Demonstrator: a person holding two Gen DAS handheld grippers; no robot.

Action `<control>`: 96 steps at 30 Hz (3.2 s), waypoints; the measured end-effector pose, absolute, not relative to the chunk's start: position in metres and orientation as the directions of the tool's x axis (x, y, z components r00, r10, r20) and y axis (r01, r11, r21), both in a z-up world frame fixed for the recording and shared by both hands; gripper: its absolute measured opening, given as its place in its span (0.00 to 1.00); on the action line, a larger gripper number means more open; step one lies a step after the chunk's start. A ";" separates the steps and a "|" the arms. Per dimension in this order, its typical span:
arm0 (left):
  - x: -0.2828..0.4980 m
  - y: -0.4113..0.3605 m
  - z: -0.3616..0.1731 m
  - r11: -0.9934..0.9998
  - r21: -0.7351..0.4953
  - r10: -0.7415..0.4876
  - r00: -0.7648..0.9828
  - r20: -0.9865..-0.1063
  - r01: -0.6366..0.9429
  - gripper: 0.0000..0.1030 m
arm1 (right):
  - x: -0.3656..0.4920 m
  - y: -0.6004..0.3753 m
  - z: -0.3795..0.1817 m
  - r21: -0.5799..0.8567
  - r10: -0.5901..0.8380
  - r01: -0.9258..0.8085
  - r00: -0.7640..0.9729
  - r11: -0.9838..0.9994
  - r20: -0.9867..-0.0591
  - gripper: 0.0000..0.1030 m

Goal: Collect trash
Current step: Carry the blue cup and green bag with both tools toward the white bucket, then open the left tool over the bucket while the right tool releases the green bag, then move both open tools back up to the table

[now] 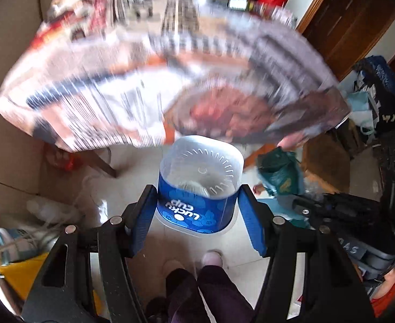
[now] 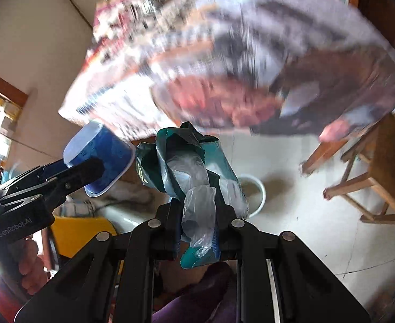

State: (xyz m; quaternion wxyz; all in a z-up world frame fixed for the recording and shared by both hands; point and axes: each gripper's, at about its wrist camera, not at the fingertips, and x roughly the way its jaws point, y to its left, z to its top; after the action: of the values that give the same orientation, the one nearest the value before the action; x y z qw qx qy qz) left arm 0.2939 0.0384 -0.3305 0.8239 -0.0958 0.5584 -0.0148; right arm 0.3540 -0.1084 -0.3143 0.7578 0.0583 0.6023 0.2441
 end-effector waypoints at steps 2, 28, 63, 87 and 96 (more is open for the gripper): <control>0.297 0.038 -0.369 0.982 -0.166 -0.126 0.342 -0.931 -0.089 0.59 | 0.356 -0.104 -0.350 0.385 0.435 -0.303 0.116 0.872 -0.893 0.16; 0.310 0.070 -0.712 0.937 -0.259 -0.190 0.279 -0.941 -0.235 0.56 | 0.392 -0.085 -0.688 0.353 0.389 -0.308 0.061 0.883 -0.919 0.30; 0.309 0.030 -0.637 0.966 -0.212 -0.170 0.257 -0.951 -0.145 0.64 | 0.385 -0.129 -0.603 0.313 0.352 -0.261 0.115 0.913 -0.929 0.46; 0.286 0.037 -0.245 0.978 -0.203 -0.134 0.577 -0.805 -0.056 0.64 | 0.365 -0.108 -0.231 0.281 0.421 -0.368 0.392 0.887 -0.818 0.46; 0.252 0.061 -0.120 0.973 -0.229 -0.142 0.701 -0.699 -0.031 0.64 | 0.339 -0.101 -0.114 0.249 0.431 -0.381 0.533 0.890 -0.728 0.46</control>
State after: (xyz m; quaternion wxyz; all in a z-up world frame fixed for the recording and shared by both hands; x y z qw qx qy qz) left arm 0.2521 0.0605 -0.1202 0.9154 -0.1122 0.3855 -0.0305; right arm 0.3394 -0.1005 -0.1140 0.8749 0.0295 0.4240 0.2323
